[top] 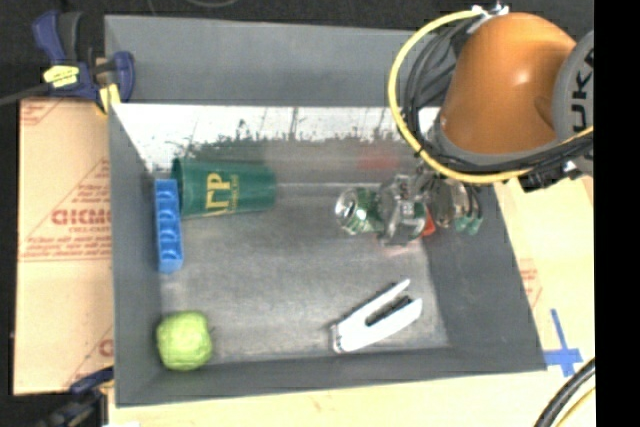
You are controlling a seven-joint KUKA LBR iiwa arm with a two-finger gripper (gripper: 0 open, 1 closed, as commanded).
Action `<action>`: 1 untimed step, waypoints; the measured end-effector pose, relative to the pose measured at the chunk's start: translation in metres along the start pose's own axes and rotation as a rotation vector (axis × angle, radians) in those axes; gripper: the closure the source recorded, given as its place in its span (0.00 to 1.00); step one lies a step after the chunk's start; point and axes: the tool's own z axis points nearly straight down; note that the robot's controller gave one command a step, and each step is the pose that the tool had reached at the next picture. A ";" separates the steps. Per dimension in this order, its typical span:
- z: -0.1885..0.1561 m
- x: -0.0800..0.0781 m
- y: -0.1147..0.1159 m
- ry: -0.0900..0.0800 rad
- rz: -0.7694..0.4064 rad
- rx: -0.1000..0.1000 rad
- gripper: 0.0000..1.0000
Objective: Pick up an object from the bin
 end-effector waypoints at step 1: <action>0.029 0.007 -0.013 0.002 0.113 -0.001 1.00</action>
Offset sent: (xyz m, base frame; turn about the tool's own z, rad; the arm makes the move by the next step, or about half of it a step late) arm -0.0049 0.0042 -0.0583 0.0818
